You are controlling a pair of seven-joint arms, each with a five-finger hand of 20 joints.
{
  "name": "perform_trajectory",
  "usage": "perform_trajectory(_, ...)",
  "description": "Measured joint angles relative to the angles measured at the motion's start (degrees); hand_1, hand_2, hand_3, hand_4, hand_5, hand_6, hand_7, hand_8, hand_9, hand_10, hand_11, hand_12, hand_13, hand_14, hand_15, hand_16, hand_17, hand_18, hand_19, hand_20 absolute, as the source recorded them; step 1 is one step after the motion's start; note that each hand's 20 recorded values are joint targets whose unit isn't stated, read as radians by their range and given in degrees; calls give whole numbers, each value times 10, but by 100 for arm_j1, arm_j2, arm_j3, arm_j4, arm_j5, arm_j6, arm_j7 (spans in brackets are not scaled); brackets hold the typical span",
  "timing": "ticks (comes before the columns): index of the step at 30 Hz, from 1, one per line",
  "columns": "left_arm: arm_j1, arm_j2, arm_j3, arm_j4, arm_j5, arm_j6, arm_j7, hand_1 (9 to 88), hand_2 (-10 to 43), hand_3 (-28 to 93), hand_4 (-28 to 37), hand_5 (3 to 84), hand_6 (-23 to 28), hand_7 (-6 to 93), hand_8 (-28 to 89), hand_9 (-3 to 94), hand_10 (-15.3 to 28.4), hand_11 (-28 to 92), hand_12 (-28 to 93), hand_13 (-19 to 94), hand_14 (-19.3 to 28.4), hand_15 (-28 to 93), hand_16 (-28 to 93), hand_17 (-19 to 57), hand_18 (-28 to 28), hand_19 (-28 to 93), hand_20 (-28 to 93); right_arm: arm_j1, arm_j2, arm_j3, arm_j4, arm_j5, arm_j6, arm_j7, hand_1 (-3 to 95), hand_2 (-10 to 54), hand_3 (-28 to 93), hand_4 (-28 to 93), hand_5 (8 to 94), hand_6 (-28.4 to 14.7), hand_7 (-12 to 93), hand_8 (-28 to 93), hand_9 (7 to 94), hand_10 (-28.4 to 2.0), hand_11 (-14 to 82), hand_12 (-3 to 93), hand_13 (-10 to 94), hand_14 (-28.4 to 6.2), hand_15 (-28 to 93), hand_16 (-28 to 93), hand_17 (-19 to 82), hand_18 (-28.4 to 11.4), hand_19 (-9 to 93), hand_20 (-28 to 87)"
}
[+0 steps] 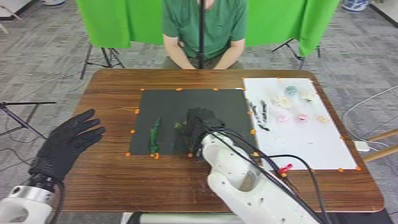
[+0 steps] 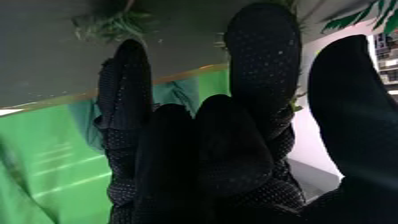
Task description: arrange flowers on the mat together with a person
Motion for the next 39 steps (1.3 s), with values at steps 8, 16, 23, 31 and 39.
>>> perform_trajectory(8,-1,1,7,-1,0,9,1,311,-26,685,-221,339,52,191,-94,299,125,221,186,264,157,365,-3,-52,222,491,82,-25,-35,70,-56,10,43,-24,272,-46,765,-233,907,21,501,-73,910,-85,664,460,887,-87,849,337,479,-184,867,161)
perform_trajectory(16,118,-21,-43,-29,0,41,80,309,-26,687,-221,339,52,190,-94,299,126,222,186,263,157,367,-2,-52,222,491,82,-250,207,553,-883,165,40,-194,248,0,740,-222,844,-5,450,-84,840,-111,641,459,818,-111,829,336,393,-193,824,172)
perform_trajectory(23,163,-69,-80,-41,0,53,135,310,-26,685,-221,340,52,190,-94,299,125,222,186,263,157,366,-2,-52,222,491,82,-656,552,1641,-1725,1504,158,-675,259,24,779,-226,605,-32,326,-106,582,-152,386,317,542,-119,539,238,215,-191,575,251)
perform_trajectory(31,273,-118,-270,-121,0,59,184,310,-28,687,-220,339,52,190,-94,298,126,220,185,263,156,366,-3,-52,223,491,82,-1671,825,3994,-1939,3763,-1309,-2597,245,10,811,-230,445,-47,192,-88,411,-145,152,255,335,-119,241,272,137,-197,441,253)
perform_trajectory(39,309,-146,-367,-163,5,65,240,311,-28,686,-222,339,51,191,-94,298,126,219,185,263,157,366,-2,-52,222,491,82,-2761,1299,5577,-1706,6112,-1903,-2363,221,-31,803,-226,376,-47,106,-75,364,-129,38,231,290,-117,70,337,133,-187,311,217)
